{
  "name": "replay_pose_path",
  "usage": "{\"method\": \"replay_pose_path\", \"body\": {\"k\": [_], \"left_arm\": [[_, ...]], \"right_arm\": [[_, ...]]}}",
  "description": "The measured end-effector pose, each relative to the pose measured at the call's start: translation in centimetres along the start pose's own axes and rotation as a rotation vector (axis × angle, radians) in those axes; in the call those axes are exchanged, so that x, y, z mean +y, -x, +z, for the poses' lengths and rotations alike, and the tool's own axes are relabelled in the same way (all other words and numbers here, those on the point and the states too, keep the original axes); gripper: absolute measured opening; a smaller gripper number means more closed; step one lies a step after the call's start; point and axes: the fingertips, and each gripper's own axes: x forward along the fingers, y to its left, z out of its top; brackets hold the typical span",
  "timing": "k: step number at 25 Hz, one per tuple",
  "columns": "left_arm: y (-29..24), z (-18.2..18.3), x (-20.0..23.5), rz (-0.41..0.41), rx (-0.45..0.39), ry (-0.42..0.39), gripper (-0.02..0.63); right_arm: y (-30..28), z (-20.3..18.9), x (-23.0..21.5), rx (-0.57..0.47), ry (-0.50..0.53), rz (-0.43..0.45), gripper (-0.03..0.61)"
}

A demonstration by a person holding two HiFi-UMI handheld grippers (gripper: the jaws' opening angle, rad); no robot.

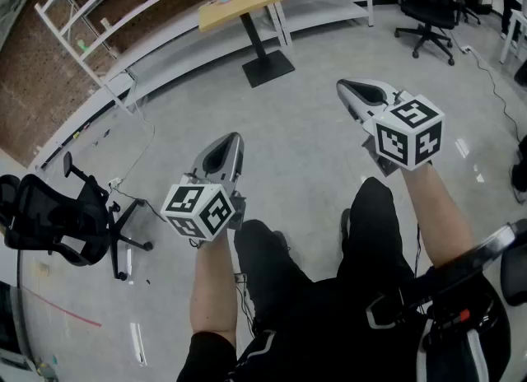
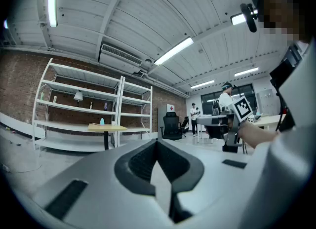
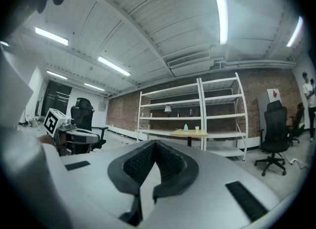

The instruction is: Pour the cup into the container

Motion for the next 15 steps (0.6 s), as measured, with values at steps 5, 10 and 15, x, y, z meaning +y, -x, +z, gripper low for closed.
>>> {"method": "replay_pose_path", "body": {"k": [5,10,15], "left_arm": [[-0.1,0.1,0.2,0.01,-0.003,-0.001,0.001],[-0.3,-0.4,-0.2,0.012,0.0,0.006,0.001],[0.0,-1.2,0.2,0.015,0.011,0.017,0.002]], "right_arm": [[-0.2,0.0,-0.1,-0.001,0.001,0.0,0.002],[0.0,-0.1,-0.6,0.001,0.003,-0.002,0.002],[-0.1,-0.6,-0.5,0.008,-0.005,-0.01,0.002]]}}
